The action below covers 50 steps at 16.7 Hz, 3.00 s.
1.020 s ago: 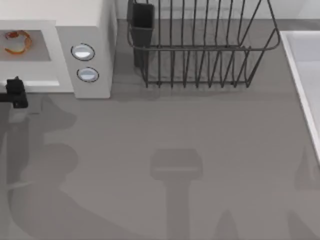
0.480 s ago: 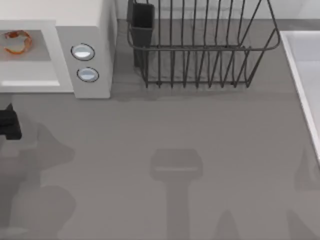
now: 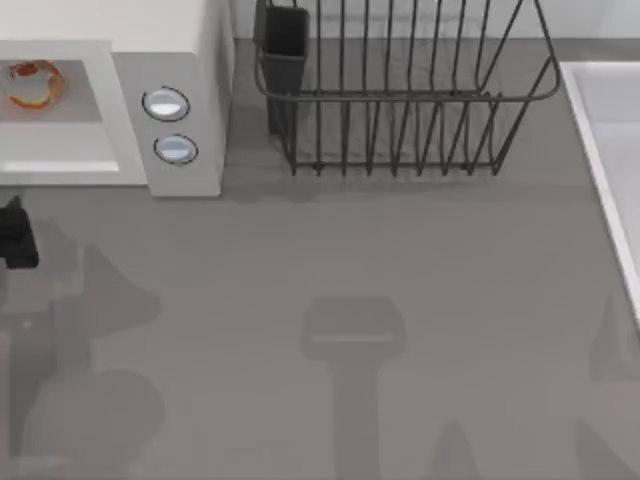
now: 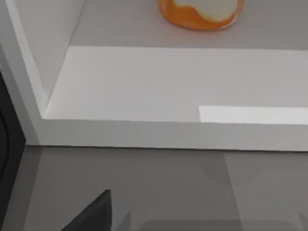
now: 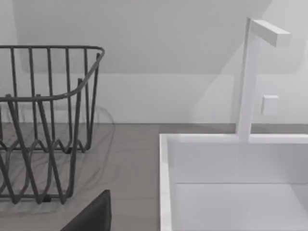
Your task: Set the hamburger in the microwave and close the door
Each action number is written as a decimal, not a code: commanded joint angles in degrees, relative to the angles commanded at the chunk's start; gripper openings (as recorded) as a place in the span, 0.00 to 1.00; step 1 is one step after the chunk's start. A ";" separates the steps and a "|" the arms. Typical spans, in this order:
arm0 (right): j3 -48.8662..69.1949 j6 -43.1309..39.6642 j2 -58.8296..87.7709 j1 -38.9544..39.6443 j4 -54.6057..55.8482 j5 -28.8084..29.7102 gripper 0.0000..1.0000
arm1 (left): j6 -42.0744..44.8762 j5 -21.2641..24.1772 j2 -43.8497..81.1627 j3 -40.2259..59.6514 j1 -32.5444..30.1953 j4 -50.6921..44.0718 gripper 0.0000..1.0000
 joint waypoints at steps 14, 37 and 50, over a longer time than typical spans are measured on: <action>0.00 0.00 0.00 0.00 0.00 0.00 1.00 | -0.08 -0.32 -22.56 6.48 0.03 -29.01 1.00; 0.00 0.00 0.00 0.00 0.00 0.00 1.00 | -5.26 -12.88 -97.97 -21.56 -13.17 -55.29 1.00; 0.00 0.00 0.00 0.00 0.00 0.00 1.00 | -5.80 -14.22 -104.12 -24.53 -14.59 -58.10 0.62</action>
